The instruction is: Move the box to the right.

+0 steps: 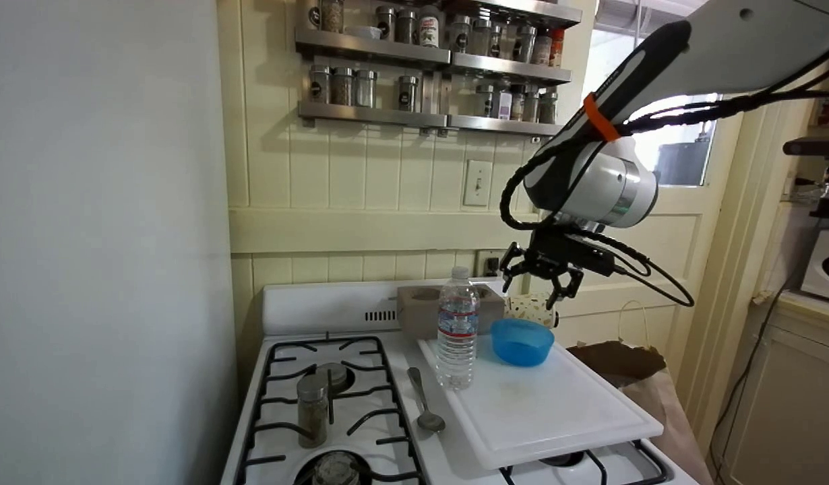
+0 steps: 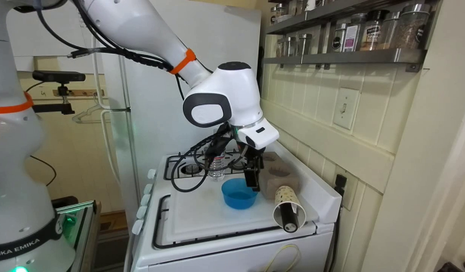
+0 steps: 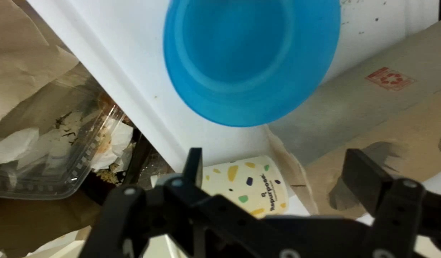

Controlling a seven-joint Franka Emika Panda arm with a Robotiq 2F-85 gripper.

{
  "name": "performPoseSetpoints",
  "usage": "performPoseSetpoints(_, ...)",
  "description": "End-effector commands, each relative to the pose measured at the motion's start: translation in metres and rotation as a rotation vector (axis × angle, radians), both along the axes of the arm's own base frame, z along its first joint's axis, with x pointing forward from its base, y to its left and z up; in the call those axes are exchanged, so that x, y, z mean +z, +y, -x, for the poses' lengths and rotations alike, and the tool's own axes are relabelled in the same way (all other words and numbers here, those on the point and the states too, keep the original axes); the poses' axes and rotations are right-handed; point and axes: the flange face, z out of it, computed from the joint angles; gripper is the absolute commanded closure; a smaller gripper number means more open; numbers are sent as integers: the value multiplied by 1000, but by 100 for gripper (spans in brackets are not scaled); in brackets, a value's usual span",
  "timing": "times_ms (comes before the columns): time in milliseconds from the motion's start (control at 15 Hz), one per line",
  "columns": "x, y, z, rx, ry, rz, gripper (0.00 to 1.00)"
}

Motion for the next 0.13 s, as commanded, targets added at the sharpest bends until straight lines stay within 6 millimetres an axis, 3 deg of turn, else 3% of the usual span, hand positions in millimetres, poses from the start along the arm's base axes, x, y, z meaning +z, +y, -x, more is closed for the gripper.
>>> performPoseSetpoints(0,-8,-21,21,26,-27,-78,0)
performPoseSetpoints(67,-7,-14,10,1,-10,-36,0)
